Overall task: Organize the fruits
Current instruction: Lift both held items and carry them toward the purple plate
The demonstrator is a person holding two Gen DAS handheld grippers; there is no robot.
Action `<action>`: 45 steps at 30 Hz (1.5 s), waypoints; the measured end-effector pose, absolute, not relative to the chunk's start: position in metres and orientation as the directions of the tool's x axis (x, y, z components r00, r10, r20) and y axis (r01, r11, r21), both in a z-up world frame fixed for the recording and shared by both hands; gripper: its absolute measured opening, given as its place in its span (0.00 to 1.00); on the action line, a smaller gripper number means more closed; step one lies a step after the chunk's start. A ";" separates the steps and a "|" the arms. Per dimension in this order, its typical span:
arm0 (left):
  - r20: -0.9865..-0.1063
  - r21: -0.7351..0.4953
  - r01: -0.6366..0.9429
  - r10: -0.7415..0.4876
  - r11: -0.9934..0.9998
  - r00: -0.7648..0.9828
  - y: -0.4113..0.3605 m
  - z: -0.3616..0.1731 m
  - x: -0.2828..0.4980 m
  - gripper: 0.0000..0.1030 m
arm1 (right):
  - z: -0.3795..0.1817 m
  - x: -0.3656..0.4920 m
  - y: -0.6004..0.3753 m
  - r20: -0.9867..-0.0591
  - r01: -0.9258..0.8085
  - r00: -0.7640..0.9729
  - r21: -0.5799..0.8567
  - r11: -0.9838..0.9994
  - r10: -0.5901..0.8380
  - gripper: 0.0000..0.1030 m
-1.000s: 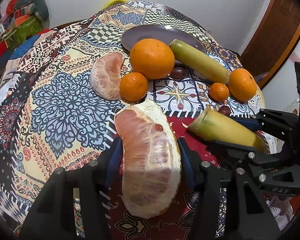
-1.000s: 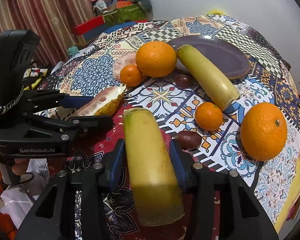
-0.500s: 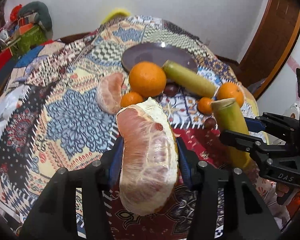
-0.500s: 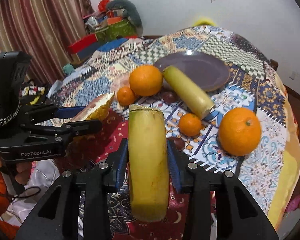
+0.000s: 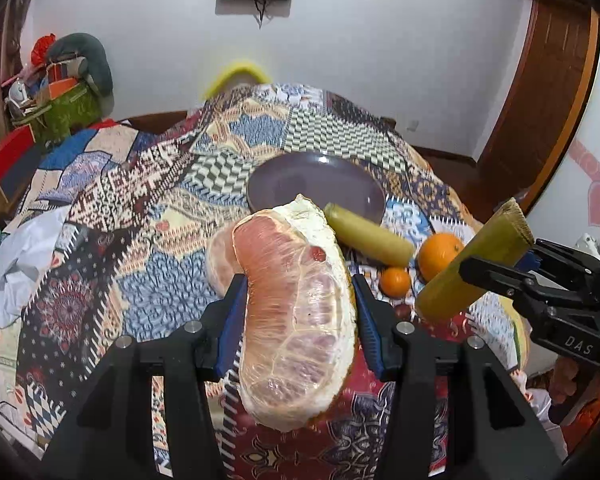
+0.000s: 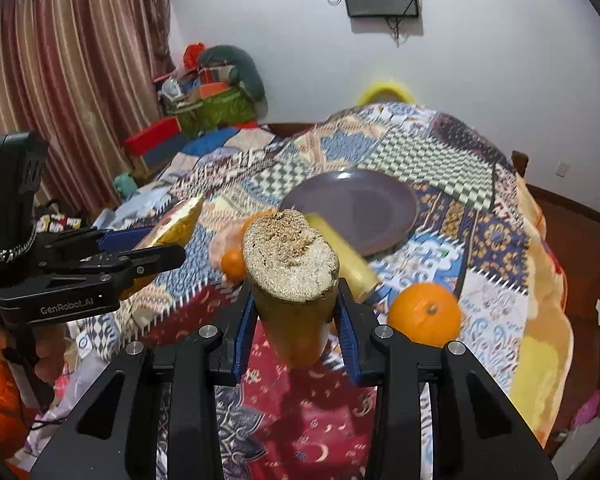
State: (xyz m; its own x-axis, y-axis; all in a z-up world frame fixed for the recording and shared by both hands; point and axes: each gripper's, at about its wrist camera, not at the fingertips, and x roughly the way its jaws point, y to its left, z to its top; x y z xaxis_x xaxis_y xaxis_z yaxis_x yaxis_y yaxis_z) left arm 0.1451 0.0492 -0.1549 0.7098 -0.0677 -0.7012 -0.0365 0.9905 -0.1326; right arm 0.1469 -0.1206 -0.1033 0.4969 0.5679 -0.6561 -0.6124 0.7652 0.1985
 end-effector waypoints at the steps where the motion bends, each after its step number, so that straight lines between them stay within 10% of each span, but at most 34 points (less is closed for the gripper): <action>1: -0.697 -0.132 -0.037 -0.066 0.991 0.714 0.049 -0.153 0.146 0.49 | -0.100 0.149 -0.122 -0.650 -0.608 0.506 0.197 0.769 0.567 0.33; 45: -0.679 -0.074 -0.037 -0.023 0.997 0.733 0.067 -0.164 0.313 0.49 | -0.117 0.280 -0.114 -0.658 -0.577 0.530 0.183 0.796 0.535 0.33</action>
State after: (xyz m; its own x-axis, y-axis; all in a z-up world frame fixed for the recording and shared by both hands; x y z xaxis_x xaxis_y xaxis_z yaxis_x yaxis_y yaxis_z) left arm 0.3134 0.0671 -0.1636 0.7335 -0.0233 -0.6793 -0.0372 0.9965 -0.0743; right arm 0.2797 -0.1136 -0.1171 0.5297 0.5351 -0.6581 -0.5767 0.7961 0.1832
